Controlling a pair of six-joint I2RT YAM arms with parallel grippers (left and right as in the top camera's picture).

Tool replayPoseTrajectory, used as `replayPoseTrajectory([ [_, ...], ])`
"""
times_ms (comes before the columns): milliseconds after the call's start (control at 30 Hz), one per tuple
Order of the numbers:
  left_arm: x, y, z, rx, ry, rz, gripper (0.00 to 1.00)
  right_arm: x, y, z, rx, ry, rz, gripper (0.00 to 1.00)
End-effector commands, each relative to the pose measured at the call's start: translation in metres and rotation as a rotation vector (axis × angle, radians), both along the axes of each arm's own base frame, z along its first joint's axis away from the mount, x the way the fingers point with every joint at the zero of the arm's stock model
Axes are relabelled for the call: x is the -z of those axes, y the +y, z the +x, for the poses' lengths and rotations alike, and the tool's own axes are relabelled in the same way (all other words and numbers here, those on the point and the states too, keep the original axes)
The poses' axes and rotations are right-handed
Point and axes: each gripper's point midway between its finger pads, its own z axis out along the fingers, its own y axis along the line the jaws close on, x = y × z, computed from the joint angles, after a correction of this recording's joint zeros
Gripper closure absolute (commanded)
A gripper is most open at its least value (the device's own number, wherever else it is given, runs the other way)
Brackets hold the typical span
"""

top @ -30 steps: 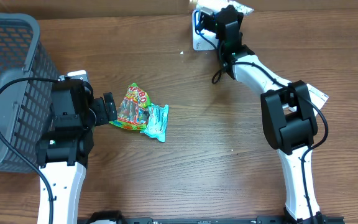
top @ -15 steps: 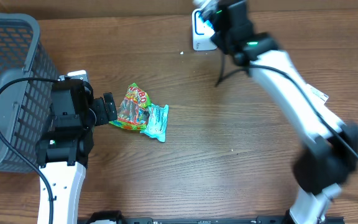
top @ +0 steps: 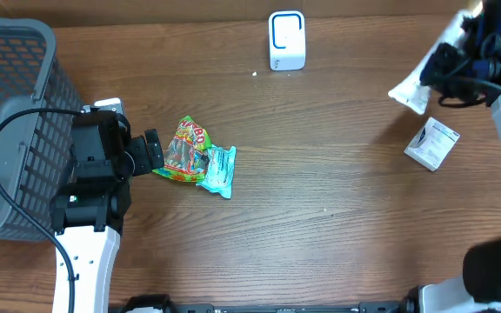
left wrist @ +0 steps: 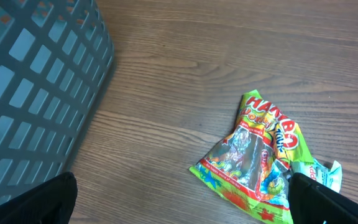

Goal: Scan the item barcode
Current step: 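Move the tube right and release it beside the Hansaplast box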

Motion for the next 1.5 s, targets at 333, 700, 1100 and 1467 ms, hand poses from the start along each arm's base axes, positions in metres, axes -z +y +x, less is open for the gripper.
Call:
replayPoseTrajectory([
  [333, -0.004, 0.003, 0.0, 0.0, -0.008, 0.017, 0.0, 0.137, -0.004, 0.016, -0.165, 0.058, 0.053, 0.96],
  [700, -0.004, 0.003, 0.0, 0.0, -0.008, 0.017, 0.0, 0.195, -0.047, -0.01, 0.147, 0.301, 0.003, 0.96],
  [1100, -0.004, 0.003, 0.0, 0.0, -0.008, 0.017, 0.0, 0.181, -0.084, -0.029, 0.183, 0.29, 0.184, 0.83],
  [1467, -0.004, 0.003, 0.0, 0.0, -0.008, 0.017, 0.0, 0.075, -0.042, -0.004, -0.052, 0.136, 0.134, 0.09],
])
